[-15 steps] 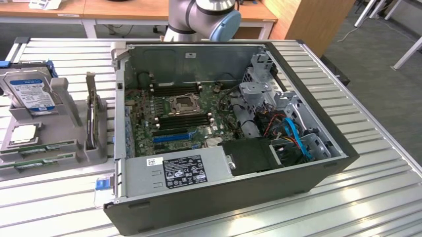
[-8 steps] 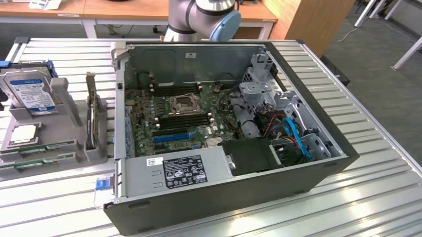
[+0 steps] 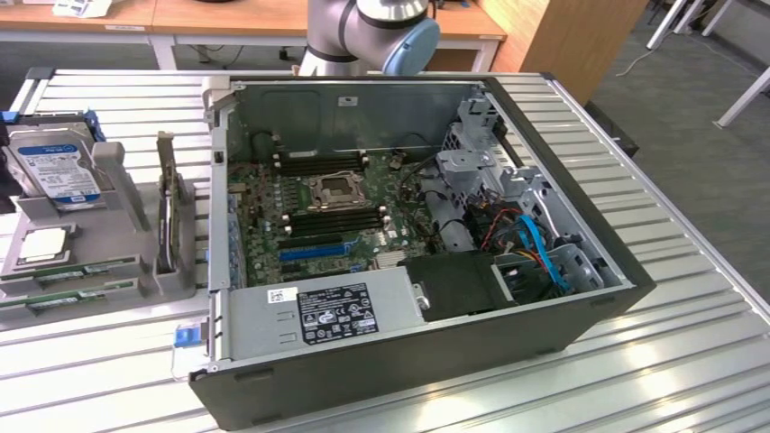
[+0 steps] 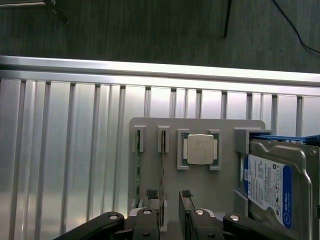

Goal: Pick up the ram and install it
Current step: 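Pick up the ram and move it above insertion slot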

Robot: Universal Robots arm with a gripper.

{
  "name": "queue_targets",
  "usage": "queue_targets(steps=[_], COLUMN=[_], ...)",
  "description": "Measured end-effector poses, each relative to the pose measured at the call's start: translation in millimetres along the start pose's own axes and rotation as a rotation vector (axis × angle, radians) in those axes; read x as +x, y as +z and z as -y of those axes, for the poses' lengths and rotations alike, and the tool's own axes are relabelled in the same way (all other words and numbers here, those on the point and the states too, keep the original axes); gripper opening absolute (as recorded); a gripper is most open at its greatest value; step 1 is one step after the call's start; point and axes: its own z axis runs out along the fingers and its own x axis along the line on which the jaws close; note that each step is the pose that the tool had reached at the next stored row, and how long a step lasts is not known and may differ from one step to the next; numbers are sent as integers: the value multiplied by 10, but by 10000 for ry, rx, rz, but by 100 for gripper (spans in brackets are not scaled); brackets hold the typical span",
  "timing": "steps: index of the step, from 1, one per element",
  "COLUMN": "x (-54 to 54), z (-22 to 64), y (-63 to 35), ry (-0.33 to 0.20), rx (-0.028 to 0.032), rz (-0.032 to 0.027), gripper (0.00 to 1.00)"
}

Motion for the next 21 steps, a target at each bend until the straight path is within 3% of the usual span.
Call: queue_targets(steps=[12, 21], x=[-3, -3], z=[8, 8], y=[208, 215], ry=[1, 1], rx=[-8, -10], rz=[-3, -4], gripper=[29, 29])
